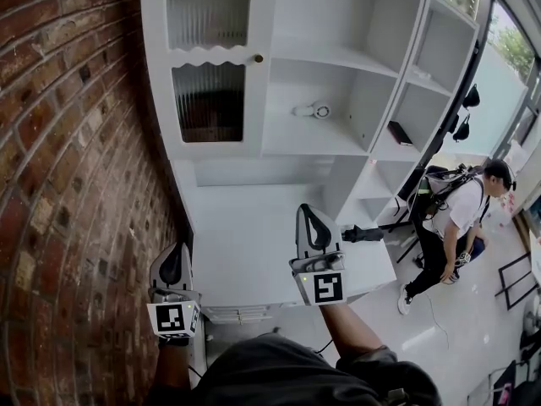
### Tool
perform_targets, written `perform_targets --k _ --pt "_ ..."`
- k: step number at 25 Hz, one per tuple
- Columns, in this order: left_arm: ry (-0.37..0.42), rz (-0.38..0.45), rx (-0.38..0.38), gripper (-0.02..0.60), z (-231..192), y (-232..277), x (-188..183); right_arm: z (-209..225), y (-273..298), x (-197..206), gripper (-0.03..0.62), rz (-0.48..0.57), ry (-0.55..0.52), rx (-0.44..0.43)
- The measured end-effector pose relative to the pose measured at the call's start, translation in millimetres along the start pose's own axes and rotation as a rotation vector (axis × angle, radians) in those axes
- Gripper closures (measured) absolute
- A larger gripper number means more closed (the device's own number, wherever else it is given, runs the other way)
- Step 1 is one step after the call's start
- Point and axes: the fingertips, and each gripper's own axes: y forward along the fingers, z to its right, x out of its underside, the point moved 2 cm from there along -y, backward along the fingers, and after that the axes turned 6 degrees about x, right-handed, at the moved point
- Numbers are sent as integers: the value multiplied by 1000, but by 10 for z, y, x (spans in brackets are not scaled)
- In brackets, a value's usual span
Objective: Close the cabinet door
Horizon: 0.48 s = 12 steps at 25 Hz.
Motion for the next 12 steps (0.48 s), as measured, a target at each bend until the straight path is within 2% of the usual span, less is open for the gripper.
perform_targets --k 12 --pt "1 -1 3 580 43 -52 -22 -82 -152 92 595 -35 -1 -26"
